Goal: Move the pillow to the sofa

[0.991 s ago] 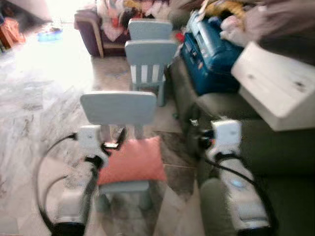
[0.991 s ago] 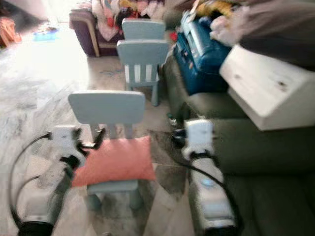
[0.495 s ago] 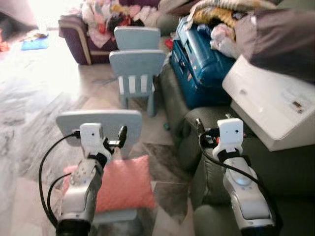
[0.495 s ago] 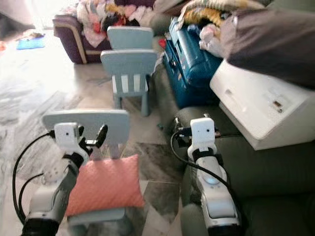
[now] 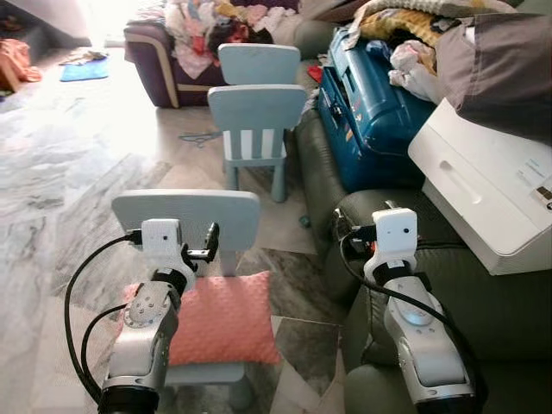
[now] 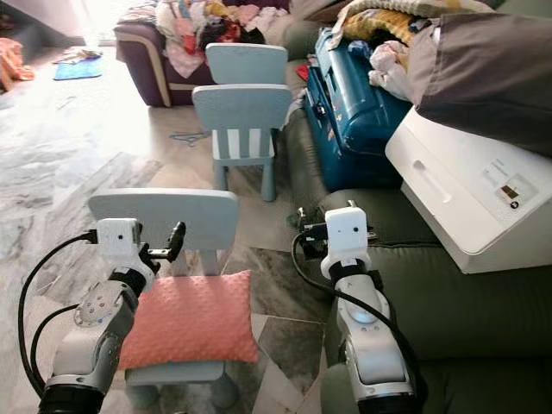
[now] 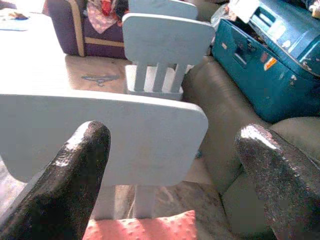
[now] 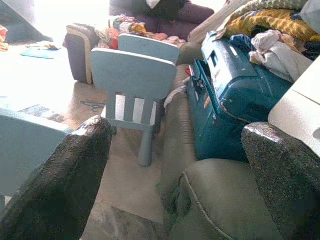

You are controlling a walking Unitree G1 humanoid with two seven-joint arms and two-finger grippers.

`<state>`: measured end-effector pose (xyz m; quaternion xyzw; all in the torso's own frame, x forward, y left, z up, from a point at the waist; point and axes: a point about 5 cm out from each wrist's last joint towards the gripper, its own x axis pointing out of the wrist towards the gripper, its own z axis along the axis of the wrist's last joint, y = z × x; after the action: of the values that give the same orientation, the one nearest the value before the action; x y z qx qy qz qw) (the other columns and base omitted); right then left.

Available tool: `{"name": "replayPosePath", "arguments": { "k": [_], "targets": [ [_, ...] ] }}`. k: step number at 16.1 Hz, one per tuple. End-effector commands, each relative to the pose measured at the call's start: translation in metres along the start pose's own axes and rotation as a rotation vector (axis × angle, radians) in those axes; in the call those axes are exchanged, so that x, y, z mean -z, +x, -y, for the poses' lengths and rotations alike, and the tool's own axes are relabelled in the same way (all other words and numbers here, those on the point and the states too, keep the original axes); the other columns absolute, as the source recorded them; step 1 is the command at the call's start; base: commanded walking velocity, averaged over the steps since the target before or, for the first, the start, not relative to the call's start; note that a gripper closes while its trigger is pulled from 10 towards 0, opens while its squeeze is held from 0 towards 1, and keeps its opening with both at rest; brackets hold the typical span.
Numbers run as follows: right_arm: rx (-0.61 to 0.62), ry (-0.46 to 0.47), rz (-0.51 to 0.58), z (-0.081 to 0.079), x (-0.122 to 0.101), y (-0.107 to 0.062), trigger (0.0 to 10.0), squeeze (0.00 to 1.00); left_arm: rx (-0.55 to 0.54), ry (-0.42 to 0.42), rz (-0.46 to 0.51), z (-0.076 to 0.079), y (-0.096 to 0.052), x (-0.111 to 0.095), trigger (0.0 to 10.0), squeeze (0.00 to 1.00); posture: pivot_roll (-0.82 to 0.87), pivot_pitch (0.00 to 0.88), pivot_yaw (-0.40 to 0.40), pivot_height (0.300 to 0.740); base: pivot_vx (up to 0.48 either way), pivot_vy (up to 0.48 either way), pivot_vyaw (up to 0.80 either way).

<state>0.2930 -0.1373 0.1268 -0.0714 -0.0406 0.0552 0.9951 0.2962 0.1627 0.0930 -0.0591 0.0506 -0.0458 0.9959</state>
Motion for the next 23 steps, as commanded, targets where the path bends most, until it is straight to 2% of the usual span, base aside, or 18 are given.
{"name": "replayPosePath", "arguments": {
  "k": [1, 5, 19, 23],
  "targets": [
    [0.001, 0.0, 0.003, 0.001, -0.0013, -0.0007, 10.0, 0.0, 0.004, 0.008, 0.008, 0.001, -0.0004, -0.0018, 10.0, 0.0, -0.09, 0.095, -0.036, 0.74, 0.0, 0.0, 0.0],
    [0.001, 0.002, -0.002, 0.0008, -0.0005, -0.0014, 10.0, 0.0, 0.009, 0.011, 0.017, 0.0028, -0.0008, -0.0031, 10.0, 0.0, -0.09, 0.094, -0.037, 0.74, 0.0, 0.0, 0.0],
    [0.0, 0.002, -0.002, 0.0005, -0.0001, 0.0004, 10.0, 0.0, -0.001, -0.003, 0.007, 0.0027, 0.0013, -0.0031, 10.0, 0.0, -0.09, 0.089, -0.036, 0.74, -0.416, 0.0, 0.0],
    [0.0, 0.001, -0.001, 0.0004, -0.0001, 0.0003, 10.0, 0.0, -0.002, -0.046, -0.001, 0.0007, 0.0012, -0.0023, 10.0, 0.0, -0.09, 0.087, -0.034, 0.74, 0.0, 0.0, 0.0]
  ]
}}
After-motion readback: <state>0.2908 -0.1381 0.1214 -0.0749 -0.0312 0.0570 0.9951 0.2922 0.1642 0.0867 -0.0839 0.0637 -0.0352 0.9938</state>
